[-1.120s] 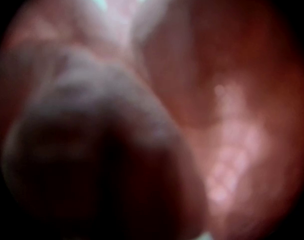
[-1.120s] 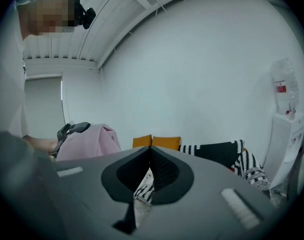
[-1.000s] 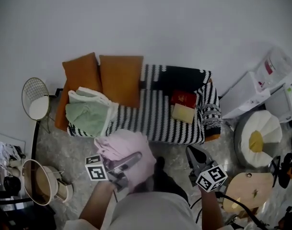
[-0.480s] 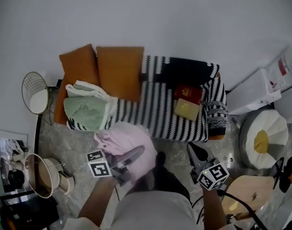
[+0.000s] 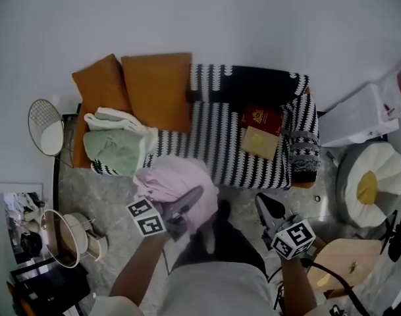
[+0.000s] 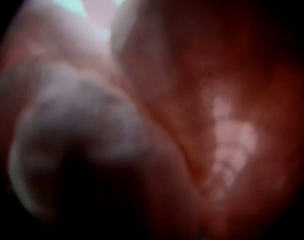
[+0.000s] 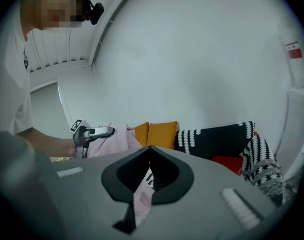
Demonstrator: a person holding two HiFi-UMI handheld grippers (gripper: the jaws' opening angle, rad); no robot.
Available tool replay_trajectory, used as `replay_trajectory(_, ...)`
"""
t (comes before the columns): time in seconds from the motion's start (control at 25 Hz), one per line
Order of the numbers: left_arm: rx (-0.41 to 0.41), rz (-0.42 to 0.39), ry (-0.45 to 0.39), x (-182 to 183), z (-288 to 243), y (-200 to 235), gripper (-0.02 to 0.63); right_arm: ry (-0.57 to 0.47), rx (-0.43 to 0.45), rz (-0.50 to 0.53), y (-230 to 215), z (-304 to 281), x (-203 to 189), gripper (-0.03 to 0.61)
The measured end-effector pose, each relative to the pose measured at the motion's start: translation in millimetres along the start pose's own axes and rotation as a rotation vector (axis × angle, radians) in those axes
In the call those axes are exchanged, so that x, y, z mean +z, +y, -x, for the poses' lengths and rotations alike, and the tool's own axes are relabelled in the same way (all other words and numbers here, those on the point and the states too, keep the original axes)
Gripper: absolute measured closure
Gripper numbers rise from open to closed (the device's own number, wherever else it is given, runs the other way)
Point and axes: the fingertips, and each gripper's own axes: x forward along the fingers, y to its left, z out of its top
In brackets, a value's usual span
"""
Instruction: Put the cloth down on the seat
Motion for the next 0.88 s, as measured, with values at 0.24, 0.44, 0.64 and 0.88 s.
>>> replay_trajectory(0.24, 0.105, -0.043, 0.04, -14, -36, 53, 0.52, 0.007, 0.013, -0.047, -39, -16, -7, 0.583)
replay_trajectory(0.44, 0.162, -0.072, 0.052, -18, -67, 82, 0.522, 0.012, 0.016, -0.093, -66, -20, -15, 0.583)
replay_trajectory(0.64, 0.211, -0.121, 0.122, -21, -91, 107, 0.522, 0.023, 0.012, -0.116, -79, -20, -24, 0.583)
replay_trajectory(0.88, 0.278, -0.191, 0.231, -14, -111, 142, 0.52, 0.026, -0.016, -0.127, -90, -25, -24, 0.583)
